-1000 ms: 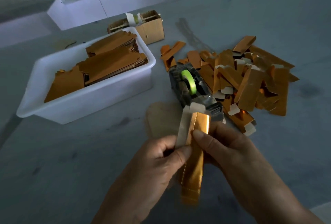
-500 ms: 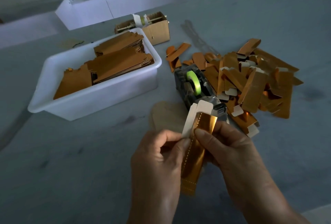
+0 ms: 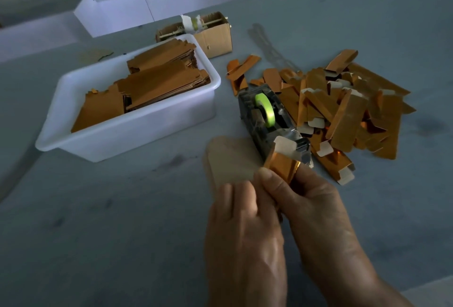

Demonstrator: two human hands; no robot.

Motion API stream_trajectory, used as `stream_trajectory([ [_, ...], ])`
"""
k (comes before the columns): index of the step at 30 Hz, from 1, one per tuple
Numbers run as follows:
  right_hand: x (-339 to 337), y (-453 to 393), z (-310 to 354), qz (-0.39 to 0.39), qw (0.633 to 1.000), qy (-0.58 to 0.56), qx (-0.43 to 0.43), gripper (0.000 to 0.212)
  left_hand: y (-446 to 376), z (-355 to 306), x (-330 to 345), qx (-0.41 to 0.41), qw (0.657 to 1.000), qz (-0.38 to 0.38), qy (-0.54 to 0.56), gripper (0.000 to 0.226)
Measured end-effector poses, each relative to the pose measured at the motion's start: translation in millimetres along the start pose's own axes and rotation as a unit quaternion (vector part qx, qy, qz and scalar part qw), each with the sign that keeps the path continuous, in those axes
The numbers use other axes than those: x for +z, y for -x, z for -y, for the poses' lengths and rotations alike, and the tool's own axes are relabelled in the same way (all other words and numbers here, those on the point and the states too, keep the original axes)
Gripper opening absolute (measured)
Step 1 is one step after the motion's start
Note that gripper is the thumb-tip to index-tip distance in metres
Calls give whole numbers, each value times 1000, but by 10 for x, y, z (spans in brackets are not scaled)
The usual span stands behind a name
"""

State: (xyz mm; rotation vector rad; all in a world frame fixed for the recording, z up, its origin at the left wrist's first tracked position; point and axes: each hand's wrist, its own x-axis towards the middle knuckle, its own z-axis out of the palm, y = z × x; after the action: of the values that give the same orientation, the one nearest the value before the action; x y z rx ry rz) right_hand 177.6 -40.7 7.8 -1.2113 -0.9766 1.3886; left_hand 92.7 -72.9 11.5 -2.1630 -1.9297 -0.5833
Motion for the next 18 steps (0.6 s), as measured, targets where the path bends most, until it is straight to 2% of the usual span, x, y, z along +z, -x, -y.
stream_trajectory([
  [2, -4, -28, 26, 5, 1000, -26, -9, 19, -26, 95, -34, -53, 986, -8, 156, 32],
  [3, 4, -42, 46, 15, 999, -43, -16, 13, -54, 149, -66, -117, 957, -18, 265, 29],
  [5, 30, -55, 73, 31, 997, -55, -35, 6, -109, 254, -124, -252, 844, 26, 472, 16],
  [6, 48, -55, 74, 35, 997, -52, -40, 6, -144, 321, -152, -290, 796, 69, 526, 18],
  [7, 64, -54, 70, 38, 998, -43, -40, 8, -175, 387, -179, -294, 775, 111, 548, 25],
  [8, 79, -45, 72, 42, 998, -30, -39, 10, -203, 429, -204, -291, 769, 133, 554, 29],
  [10, 83, -39, 96, 42, 997, 31, -53, 15, -249, 459, -227, -293, 771, 121, 552, 26],
  [12, -12, -65, 153, -2, 983, 142, -117, 23, -261, 458, -203, -319, 754, 88, 568, 18],
  [14, -174, -151, 255, -79, 950, 237, -189, 15, -284, 470, -197, -350, 713, 57, 605, 15],
  [16, -349, -280, 358, -134, 927, 281, -212, 5, -335, 498, -207, -365, 670, 30, 646, 14],
  [18, -466, -432, 415, -119, 919, 322, -195, 11, -383, 517, -216, -374, 631, 5, 680, 11],
])
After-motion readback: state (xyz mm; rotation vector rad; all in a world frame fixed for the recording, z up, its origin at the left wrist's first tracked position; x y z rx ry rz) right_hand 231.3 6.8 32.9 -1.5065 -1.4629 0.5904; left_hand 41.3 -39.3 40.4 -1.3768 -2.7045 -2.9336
